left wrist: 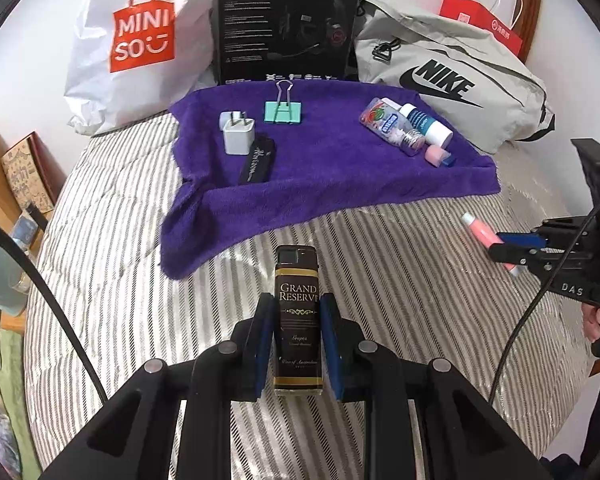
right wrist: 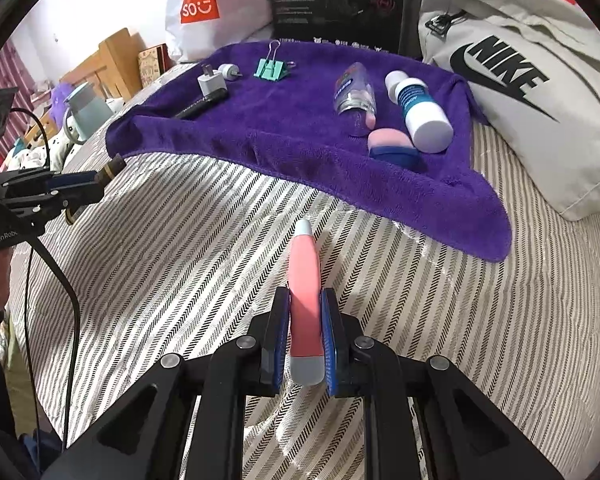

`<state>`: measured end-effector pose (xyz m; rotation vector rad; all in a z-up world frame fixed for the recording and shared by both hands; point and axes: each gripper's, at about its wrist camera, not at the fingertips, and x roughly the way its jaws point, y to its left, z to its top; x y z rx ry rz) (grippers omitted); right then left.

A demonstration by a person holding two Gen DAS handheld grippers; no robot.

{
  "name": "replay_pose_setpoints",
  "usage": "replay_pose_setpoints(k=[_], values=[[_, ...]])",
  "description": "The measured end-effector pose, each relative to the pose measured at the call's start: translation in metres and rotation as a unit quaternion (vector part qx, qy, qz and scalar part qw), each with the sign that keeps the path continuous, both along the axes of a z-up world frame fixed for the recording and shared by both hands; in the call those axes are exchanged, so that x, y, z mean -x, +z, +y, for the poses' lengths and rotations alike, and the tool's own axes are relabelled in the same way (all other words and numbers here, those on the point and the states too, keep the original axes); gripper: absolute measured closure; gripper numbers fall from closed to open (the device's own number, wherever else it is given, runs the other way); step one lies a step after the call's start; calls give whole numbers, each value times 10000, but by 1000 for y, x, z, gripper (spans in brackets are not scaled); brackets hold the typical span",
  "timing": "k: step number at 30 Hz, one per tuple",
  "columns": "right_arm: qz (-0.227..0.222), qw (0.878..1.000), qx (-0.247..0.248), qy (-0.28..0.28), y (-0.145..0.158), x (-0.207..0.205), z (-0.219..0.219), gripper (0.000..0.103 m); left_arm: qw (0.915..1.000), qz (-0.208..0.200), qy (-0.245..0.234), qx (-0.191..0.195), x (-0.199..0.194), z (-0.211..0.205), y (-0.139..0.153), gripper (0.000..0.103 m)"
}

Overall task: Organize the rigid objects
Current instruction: 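Stand the Grand Reserve tube on the towel while the right gripper lays the pink tube beside the pill bottle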

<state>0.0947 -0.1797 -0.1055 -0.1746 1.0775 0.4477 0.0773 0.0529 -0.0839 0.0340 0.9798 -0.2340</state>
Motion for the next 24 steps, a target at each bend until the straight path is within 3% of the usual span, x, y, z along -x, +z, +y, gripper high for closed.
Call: replay_pose_setpoints(k=[10,16,24], values=[[-131,9997,-142,132,25,-12,1,88,9998,-128,-113,138,-22,-8,17,81],[-278,9990,-241,252,47,-37,10,88,9996,-175,-139,165,-43,-10,24,81],[-273,9987,-306,317,54,-75,24,88,9996,-180,-154,182,-81,-12,27,81]])
